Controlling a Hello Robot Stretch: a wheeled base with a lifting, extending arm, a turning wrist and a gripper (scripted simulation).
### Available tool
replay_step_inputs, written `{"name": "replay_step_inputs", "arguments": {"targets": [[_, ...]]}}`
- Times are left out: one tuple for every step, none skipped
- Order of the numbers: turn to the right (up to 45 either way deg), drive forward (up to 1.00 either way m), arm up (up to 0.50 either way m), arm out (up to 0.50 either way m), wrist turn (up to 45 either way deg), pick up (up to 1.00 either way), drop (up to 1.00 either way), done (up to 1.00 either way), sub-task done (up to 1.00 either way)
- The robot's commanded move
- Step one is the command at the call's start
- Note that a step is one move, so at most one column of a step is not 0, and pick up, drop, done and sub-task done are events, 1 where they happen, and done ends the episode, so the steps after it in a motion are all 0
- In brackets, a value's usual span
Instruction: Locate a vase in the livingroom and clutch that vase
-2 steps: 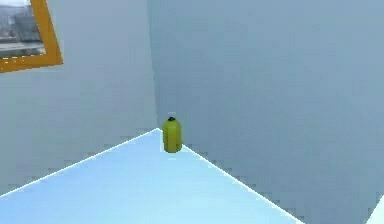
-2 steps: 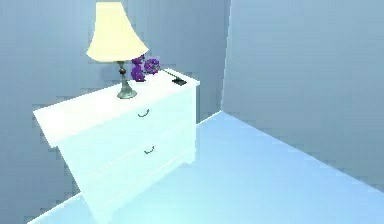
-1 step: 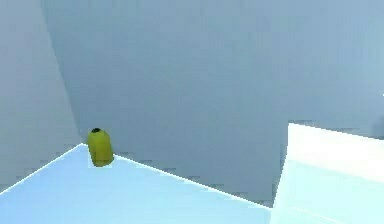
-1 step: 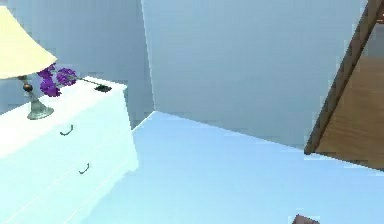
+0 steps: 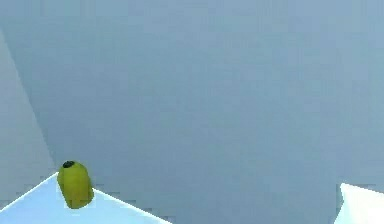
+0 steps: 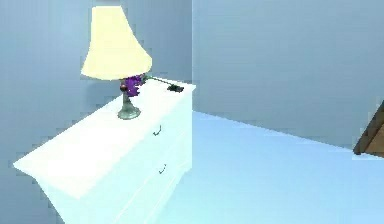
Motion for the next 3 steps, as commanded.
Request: {"name": "replay_step_inputs", "arguments": {"targets": [[-45.0, 0.00, 0.00, 0.00, 0.0, 0.00, 0.00, 0.00, 0.00], [-42.0, 0.00, 0.00, 0.00, 0.0, 0.00, 0.00, 0.00, 0.00], [0.0, 1.00, 0.00, 0.00, 0.0, 0.00, 0.00, 0.00, 0.00]]}}
